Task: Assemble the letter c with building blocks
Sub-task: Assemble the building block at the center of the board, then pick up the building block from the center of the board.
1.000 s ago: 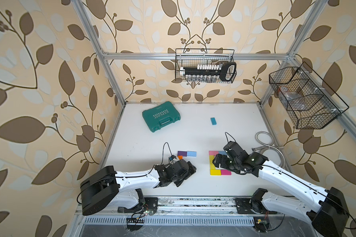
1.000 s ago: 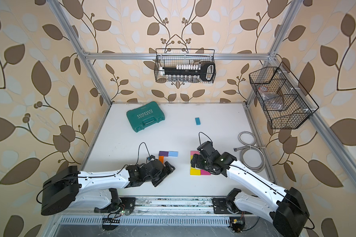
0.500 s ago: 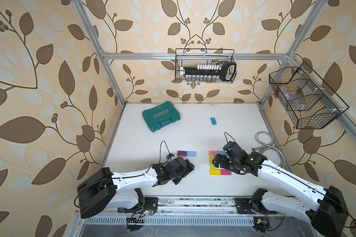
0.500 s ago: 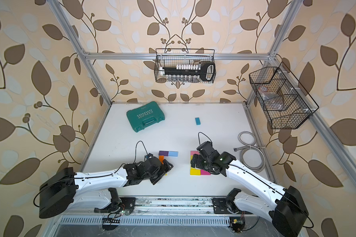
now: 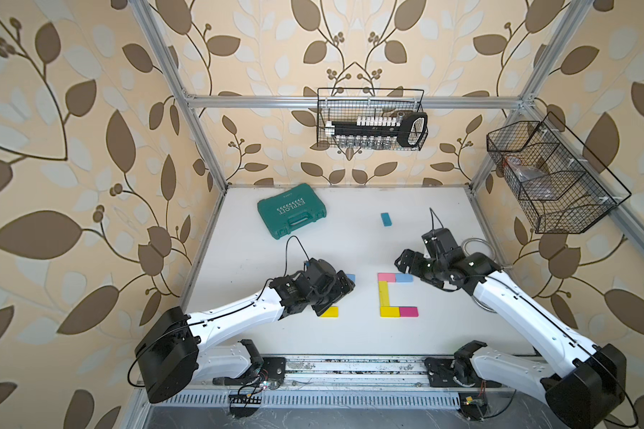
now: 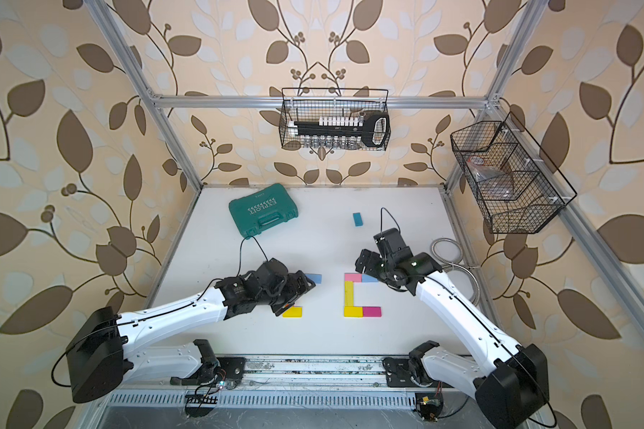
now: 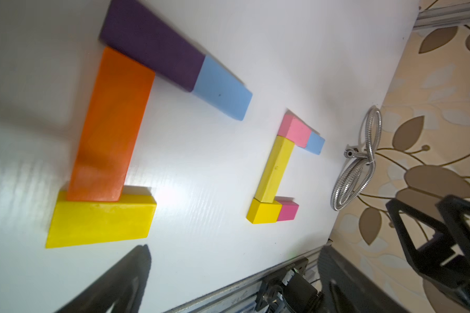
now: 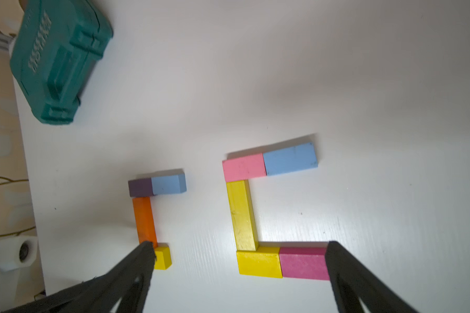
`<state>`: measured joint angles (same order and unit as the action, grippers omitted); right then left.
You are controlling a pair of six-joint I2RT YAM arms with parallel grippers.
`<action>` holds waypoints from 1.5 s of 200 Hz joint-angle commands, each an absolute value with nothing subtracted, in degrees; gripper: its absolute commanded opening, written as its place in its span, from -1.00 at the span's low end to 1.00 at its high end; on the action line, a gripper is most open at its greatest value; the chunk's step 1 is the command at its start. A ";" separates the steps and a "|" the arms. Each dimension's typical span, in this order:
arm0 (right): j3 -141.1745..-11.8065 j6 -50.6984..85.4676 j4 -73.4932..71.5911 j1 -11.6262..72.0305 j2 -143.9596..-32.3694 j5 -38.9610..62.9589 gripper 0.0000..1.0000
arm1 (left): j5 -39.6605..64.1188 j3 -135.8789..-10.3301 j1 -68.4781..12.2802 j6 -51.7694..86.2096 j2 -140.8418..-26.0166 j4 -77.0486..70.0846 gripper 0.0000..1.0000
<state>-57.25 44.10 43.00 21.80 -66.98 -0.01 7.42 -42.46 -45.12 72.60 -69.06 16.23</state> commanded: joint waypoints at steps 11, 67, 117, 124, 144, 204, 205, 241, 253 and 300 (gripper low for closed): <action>-68.31 36.90 45.07 16.53 -77.61 1.76 0.93 | 16.59 -49.39 -34.50 58.35 -72.42 25.59 0.98; -88.82 32.85 47.20 13.36 -103.73 1.16 0.92 | 24.87 -55.52 -18.73 46.29 -81.25 29.80 0.98; -109.82 27.68 52.23 13.27 -125.77 -1.33 0.60 | 30.33 -56.07 -15.53 45.18 -87.94 26.82 0.98; -111.81 26.80 52.25 13.23 -127.79 -2.08 0.52 | 31.01 -56.16 -15.34 45.22 -88.69 26.42 0.98; -116.65 24.48 52.19 13.26 -132.98 -3.98 0.38 | 32.59 -56.84 -15.03 45.52 -90.50 25.51 0.98; -128.02 20.79 53.63 13.27 -143.15 -7.33 0.32 | 34.32 -58.16 -14.77 45.94 -92.28 25.14 0.98; -128.08 20.72 53.58 13.22 -143.29 -7.36 0.32 | 34.34 -58.08 -14.77 45.96 -92.29 25.10 0.98; -131.90 20.30 53.41 13.27 -147.21 -7.49 0.31 | 34.98 -57.59 -14.76 46.81 -93.18 24.41 0.98; -133.67 20.30 53.68 13.36 -148.57 -7.26 0.27 | 34.98 -57.66 -14.68 46.85 -93.42 24.42 0.98; -136.16 18.68 53.69 14.45 -150.54 -7.12 -0.36 | 34.98 -57.91 -14.69 47.03 -94.03 24.60 0.97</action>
<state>-135.02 19.70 52.31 13.58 -148.33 -7.07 34.11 -56.51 -15.29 46.89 -93.49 24.77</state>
